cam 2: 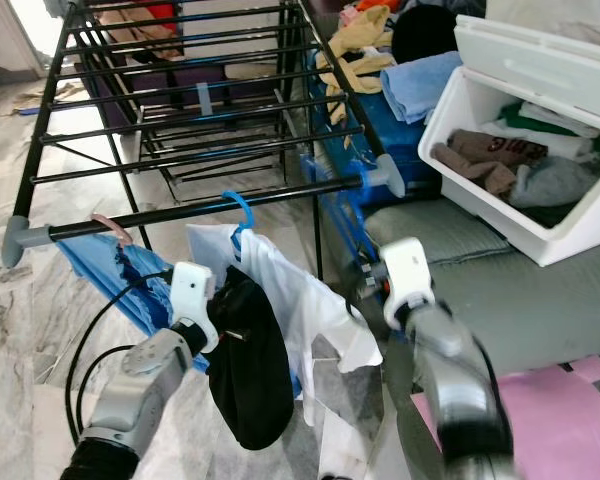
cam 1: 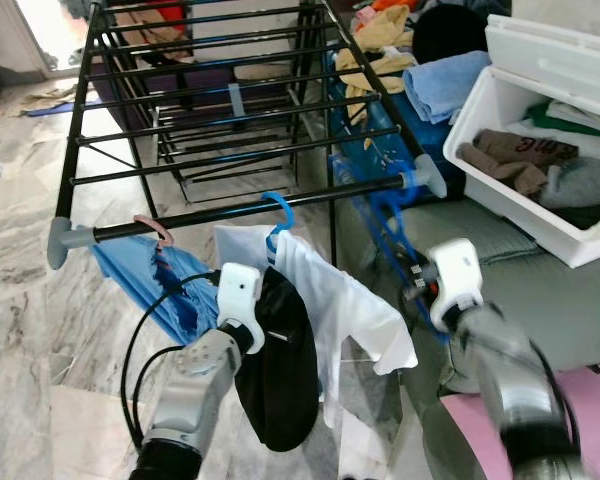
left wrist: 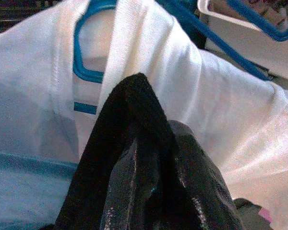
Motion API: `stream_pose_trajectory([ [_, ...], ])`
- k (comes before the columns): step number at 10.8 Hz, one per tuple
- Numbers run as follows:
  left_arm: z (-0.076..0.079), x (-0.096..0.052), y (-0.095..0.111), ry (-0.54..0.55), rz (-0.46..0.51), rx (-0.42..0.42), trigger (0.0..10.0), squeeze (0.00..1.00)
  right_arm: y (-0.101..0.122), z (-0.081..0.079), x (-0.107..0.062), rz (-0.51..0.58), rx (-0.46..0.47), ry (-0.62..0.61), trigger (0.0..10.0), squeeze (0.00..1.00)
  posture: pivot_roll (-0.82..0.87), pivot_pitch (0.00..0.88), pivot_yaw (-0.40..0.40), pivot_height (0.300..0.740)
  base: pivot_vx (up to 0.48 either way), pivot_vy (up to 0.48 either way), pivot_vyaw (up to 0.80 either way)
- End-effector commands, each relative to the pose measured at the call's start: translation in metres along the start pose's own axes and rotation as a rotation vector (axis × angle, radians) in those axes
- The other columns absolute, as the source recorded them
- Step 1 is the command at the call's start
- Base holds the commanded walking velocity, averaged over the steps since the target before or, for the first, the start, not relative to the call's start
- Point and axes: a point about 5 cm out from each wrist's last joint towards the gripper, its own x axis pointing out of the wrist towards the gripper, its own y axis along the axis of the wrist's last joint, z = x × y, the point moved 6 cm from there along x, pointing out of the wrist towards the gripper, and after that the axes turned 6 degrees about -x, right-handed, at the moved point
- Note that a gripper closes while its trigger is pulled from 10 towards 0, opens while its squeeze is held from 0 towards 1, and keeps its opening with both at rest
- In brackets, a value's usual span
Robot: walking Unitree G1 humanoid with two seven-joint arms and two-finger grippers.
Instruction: Hang hanger
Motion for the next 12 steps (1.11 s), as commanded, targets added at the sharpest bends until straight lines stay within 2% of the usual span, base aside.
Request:
stream_pose_trajectory([
  [1, 0.003, 0.002, 0.005, -0.007, 0.01, 0.022, 10.0, 0.0, -0.001, 0.001, -0.007, -0.006, 0.016, -0.039, 10.0, 0.0, -0.05, 0.075, 0.034, 0.74, 0.0, 0.0, 0.0],
  [2, 0.007, 0.003, 0.009, -0.02, 0.021, 0.021, 10.0, 0.0, -0.015, -0.005, -0.023, -0.054, 0.048, -0.066, 10.0, 0.0, -0.05, 0.076, 0.041, 0.74, 0.0, 0.0, 0.0],
  [3, 0.006, 0.003, 0.01, -0.02, 0.021, 0.022, 10.0, 0.0, -0.026, -0.006, -0.03, -0.106, 0.055, -0.082, 10.0, 0.0, -0.05, 0.076, 0.043, 0.74, 0.0, 0.0, 0.0],
  [4, 0.006, 0.003, 0.009, -0.021, 0.02, 0.024, 10.0, 0.0, -0.038, 0.001, -0.04, -0.171, 0.075, -0.149, 10.0, 0.0, -0.05, 0.078, 0.043, 0.74, 0.0, 0.0, 0.0],
  [6, 0.007, 0.0, 0.008, -0.026, 0.016, 0.024, 10.0, 0.0, -0.04, 0.004, -0.051, -0.198, 0.083, -0.195, 10.0, 0.0, -0.05, 0.084, 0.04, 0.74, 0.0, 0.0, 0.0],
  [9, 0.006, -0.001, 0.003, -0.006, 0.009, 0.028, 10.0, 0.0, -0.036, -0.007, -0.049, -0.21, 0.082, -0.172, 10.0, 0.0, -0.05, 0.086, 0.036, 0.74, 0.0, 0.0, 0.0],
  [12, 0.007, 0.0, 0.002, 0.003, 0.012, 0.03, 10.0, 0.0, -0.032, -0.008, -0.047, -0.211, 0.078, -0.16, 10.0, 0.0, -0.06, 0.076, 0.021, 0.74, -0.084, 0.0, 0.0],
])
